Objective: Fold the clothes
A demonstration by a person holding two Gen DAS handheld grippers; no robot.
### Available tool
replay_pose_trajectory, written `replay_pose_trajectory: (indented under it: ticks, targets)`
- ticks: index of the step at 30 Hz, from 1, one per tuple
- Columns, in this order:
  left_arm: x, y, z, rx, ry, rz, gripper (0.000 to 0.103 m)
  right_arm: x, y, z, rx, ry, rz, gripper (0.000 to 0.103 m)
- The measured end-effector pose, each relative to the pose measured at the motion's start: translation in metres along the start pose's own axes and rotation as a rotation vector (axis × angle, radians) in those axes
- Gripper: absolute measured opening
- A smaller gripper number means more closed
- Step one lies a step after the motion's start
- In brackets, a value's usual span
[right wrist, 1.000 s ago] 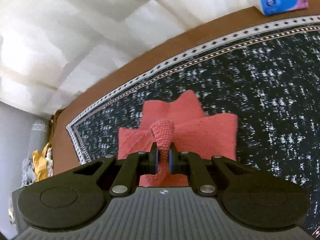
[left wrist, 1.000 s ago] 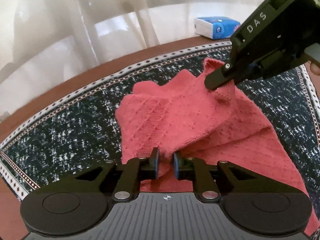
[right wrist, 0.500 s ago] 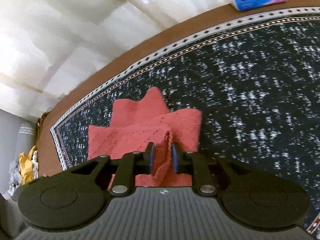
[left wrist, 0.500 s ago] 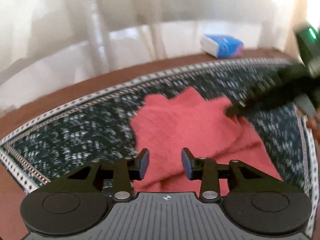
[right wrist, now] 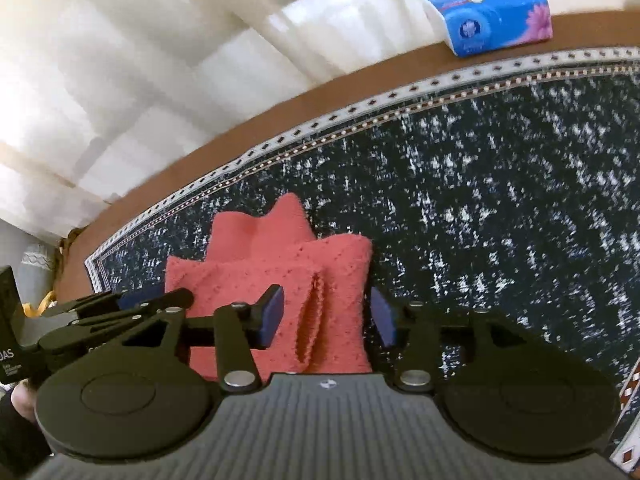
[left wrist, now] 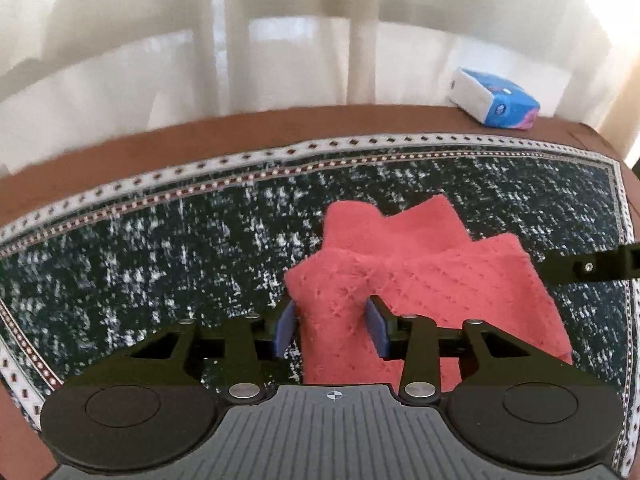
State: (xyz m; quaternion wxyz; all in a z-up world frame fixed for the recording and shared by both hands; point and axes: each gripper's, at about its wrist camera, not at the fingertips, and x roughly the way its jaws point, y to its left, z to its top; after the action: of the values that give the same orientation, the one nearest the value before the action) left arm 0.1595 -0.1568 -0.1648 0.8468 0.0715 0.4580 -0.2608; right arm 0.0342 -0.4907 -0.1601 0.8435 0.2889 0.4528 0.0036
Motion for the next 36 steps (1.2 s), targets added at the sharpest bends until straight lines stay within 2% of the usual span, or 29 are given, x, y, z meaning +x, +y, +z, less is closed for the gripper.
replay_pose_trajectory:
  ticks: [1, 4, 6, 11, 14, 16, 18, 21, 22, 24, 27, 28, 30, 31, 33, 36]
  targets:
    - [0.003, 0.002, 0.0, -0.007, 0.007, -0.008, 0.033, 0.003, -0.001, 0.0, 0.005, 0.005, 0.001, 0.054]
    - [0.003, 0.01, 0.001, -0.046, 0.01, -0.04, 0.015, 0.01, -0.002, 0.0, 0.02, 0.018, 0.0, 0.054]
    - [0.0, 0.018, 0.001, -0.075, 0.003, -0.056, 0.013, 0.015, -0.002, 0.0, 0.03, 0.026, 0.0, 0.054]
    - [0.008, 0.034, -0.003, -0.093, 0.016, -0.042, 0.013, 0.024, 0.005, 0.0, -0.004, 0.062, -0.005, 0.05]
    - [0.011, 0.043, -0.005, -0.124, 0.008, -0.049, 0.026, 0.029, 0.005, 0.001, -0.005, 0.071, -0.014, 0.05]
    - [0.01, 0.047, -0.006, -0.126, 0.003, -0.041, 0.039, 0.029, 0.005, 0.001, -0.003, 0.068, -0.016, 0.049]
    - [0.004, 0.051, -0.009, -0.113, -0.005, -0.028, 0.043, 0.027, 0.003, 0.001, -0.006, 0.072, -0.02, 0.049]
    - [-0.012, 0.05, -0.008, -0.085, -0.036, -0.023, 0.043, 0.022, -0.001, 0.002, 0.007, 0.083, -0.026, 0.049]
    - [-0.018, 0.049, -0.008, -0.075, -0.047, -0.022, 0.051, 0.019, -0.003, 0.002, 0.011, 0.085, -0.03, 0.05]
    - [-0.029, 0.048, -0.007, -0.056, -0.068, -0.019, 0.048, 0.008, -0.001, 0.002, -0.003, 0.054, -0.035, 0.05]
    - [-0.046, 0.047, -0.006, -0.028, -0.1, -0.014, 0.048, -0.01, 0.016, 0.003, -0.067, -0.012, 0.019, 0.05]
    - [-0.048, 0.04, -0.004, -0.012, -0.107, -0.053, 0.048, -0.011, 0.024, 0.003, -0.099, -0.021, 0.041, 0.05]
    - [-0.042, 0.019, 0.0, 0.064, -0.106, -0.111, 0.048, -0.003, 0.041, 0.001, -0.167, -0.004, 0.063, 0.05]
    - [-0.035, 0.009, 0.001, 0.103, -0.094, -0.115, 0.048, 0.005, 0.048, -0.001, -0.195, 0.018, 0.064, 0.05]
    - [-0.02, -0.003, -0.003, 0.141, -0.064, -0.092, 0.048, 0.021, 0.057, -0.005, -0.223, 0.048, 0.056, 0.048]
    - [-0.002, -0.001, -0.009, 0.123, -0.033, -0.053, 0.048, 0.036, 0.063, -0.009, -0.249, 0.053, 0.0, 0.048]
